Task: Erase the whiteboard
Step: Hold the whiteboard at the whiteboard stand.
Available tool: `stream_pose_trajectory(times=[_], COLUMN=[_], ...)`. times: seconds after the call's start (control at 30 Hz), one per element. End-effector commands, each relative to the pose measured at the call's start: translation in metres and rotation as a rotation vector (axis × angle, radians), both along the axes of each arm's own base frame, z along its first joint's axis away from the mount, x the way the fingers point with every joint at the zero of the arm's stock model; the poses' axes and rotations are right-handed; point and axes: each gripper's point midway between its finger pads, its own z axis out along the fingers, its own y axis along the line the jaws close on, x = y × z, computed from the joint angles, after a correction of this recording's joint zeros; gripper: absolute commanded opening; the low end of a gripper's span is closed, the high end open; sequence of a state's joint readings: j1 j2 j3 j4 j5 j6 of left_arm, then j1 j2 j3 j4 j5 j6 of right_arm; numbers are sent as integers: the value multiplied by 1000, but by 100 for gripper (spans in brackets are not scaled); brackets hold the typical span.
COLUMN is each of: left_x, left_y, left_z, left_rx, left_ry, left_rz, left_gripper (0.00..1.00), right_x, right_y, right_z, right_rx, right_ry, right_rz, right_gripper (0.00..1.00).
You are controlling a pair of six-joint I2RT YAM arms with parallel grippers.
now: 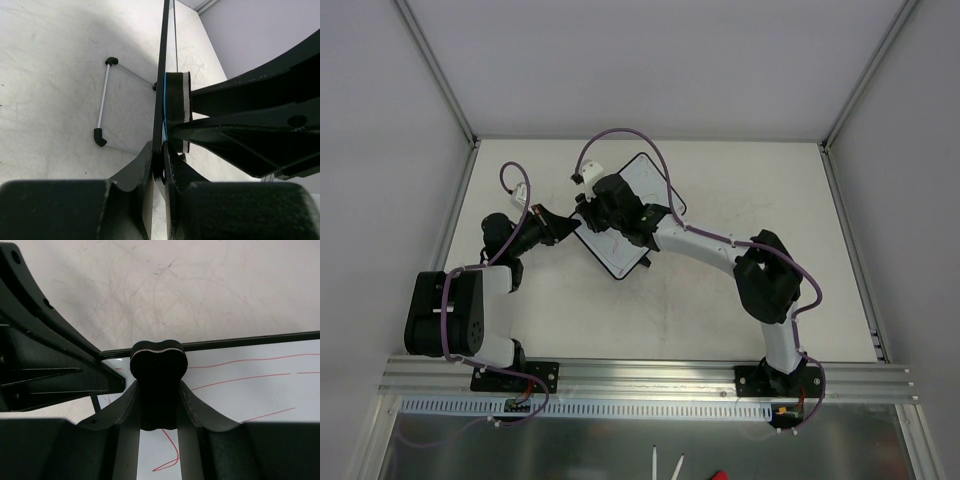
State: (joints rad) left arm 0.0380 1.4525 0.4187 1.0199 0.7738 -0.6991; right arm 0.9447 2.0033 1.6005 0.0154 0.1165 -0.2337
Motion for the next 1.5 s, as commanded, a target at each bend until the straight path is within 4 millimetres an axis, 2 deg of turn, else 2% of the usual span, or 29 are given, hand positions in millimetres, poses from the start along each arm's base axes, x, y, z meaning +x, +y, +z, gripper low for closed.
stream_pose_trajectory(times=[0.0,0.2,0.53,0.8,0.9,1.0,1.2,1.47], left_x=[6,6,6,6,6,6,7,7], left_y=[-2,-2,-2,-2,-2,-2,-2,-2], left_z=[21,21,20,20,19,19,19,21], left_rx=[56,55,56,57,57,58,57,58], left_ry=[-137,-137,-136,-135,-134,-134,-132,-136], left_rz=[-14,-17,-20,-20,-20,-19,-17,-19], left_gripper=[0,0,0,0,0,0,0,0], right_x=[41,56,94,108,106,96,67,22], right_y=[-48,-58,-81,-92,-89,-79,-57,-31], right_z=[-37,-31,-22,-28,-29,-23,-13,-26], right_rx=[-112,-96,-76,-61,-55,-42,-86,-114], right_ry=[30,44,63,98,108,107,49,72], right_rz=[-163,-184,-239,-260,-245,-193,-133,-34], right_gripper=[0,0,0,0,0,0,0,0])
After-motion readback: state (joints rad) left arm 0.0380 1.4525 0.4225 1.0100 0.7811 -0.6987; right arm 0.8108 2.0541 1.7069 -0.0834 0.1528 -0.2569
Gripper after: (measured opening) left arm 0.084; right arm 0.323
